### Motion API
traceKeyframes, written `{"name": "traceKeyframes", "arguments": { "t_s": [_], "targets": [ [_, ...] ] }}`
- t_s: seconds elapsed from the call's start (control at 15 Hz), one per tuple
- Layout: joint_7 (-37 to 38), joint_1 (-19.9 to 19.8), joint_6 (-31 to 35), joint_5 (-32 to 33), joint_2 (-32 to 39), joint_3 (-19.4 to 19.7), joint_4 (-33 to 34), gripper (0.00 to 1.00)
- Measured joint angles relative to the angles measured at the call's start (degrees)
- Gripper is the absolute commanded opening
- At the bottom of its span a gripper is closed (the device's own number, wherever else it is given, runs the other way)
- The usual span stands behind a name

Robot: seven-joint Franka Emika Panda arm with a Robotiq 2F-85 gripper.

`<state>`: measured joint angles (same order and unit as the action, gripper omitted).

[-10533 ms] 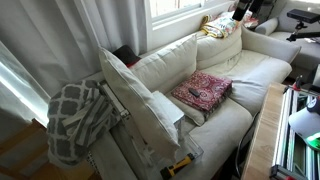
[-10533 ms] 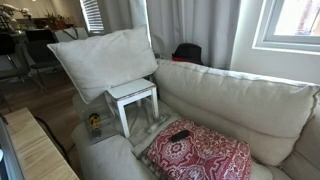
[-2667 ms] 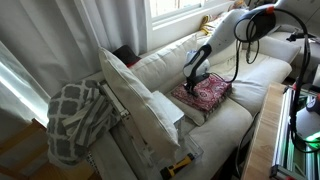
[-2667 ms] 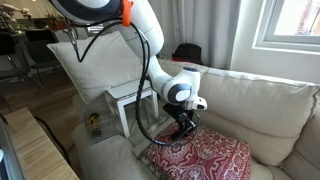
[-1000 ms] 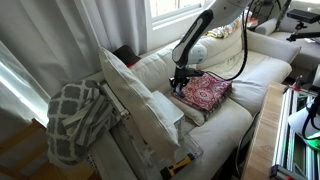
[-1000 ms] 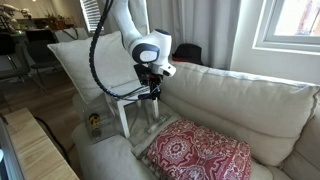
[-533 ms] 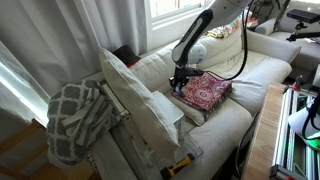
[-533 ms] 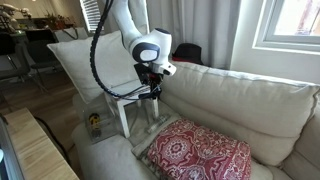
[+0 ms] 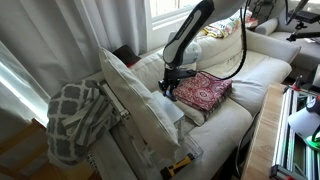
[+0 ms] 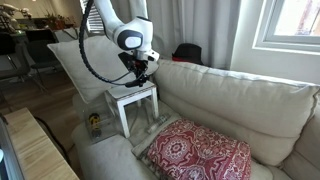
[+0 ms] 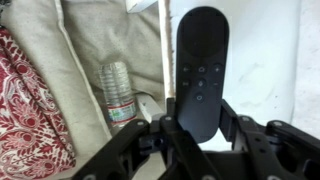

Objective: Put the remote control on the seat of the wooden chair then cover it with the pillow

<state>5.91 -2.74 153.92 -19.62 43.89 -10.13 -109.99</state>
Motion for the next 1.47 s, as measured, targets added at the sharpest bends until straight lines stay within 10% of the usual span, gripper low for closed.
{"name": "traceKeyframes", "arguments": {
  "t_s": [0.87, 0.93, 1.27, 1.47],
  "targets": [
    [0.5, 2.6, 3.9, -0.3, 6.2, -2.0, 4.9, 0.18],
    [0.6, 2.6, 4.4, -0.3, 6.8, -1.9, 5.3, 0.64],
    [1.7, 3.2, 5.1, -0.3, 6.8, -1.7, 5.6, 0.98],
    [2.0, 3.5, 6.6, -0.3, 5.6, -1.7, 4.6, 1.00]
  ]
}}
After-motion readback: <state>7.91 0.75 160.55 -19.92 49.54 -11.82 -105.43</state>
